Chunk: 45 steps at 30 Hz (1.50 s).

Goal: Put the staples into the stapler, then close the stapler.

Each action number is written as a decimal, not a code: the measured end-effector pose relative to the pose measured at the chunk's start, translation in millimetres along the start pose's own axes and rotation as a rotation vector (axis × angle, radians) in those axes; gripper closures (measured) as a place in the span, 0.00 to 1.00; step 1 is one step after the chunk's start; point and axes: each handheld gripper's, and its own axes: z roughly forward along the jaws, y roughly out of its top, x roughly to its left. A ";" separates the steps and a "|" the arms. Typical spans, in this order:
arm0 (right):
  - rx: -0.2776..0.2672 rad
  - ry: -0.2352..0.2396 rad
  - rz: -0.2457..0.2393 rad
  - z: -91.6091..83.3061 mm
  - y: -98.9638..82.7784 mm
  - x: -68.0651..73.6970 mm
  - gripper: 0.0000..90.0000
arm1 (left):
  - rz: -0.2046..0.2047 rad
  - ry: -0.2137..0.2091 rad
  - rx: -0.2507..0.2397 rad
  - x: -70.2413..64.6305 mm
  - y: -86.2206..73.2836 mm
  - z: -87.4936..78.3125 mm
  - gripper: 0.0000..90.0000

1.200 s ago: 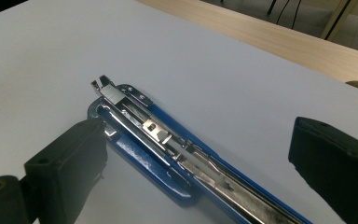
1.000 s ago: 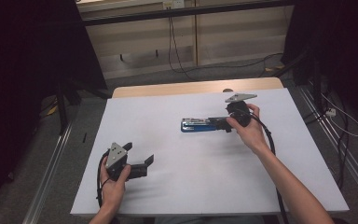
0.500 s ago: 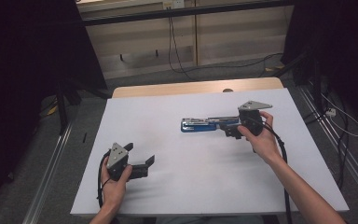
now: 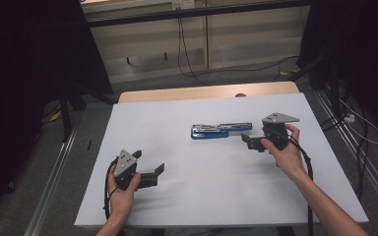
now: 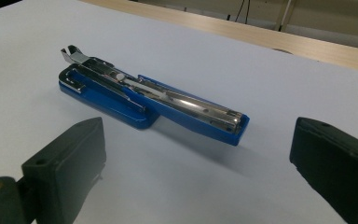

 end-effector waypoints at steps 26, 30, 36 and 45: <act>0.050 0.016 -0.004 11.6 -10.8 3.0 0.04 | 0.039 -0.066 0.081 -24.8 21.6 52.4 0.09; 0.038 0.008 -0.020 9.9 -9.1 4.4 0.04 | 0.054 -0.109 0.074 -25.3 25.6 65.8 0.08; 0.041 0.028 -0.021 10.4 -9.2 1.8 0.03 | 0.043 -0.118 0.092 -25.3 28.0 85.1 0.06; 0.031 0.003 -0.062 9.9 -7.9 1.0 0.04 | 0.058 -0.088 0.107 -22.8 29.1 100.9 0.04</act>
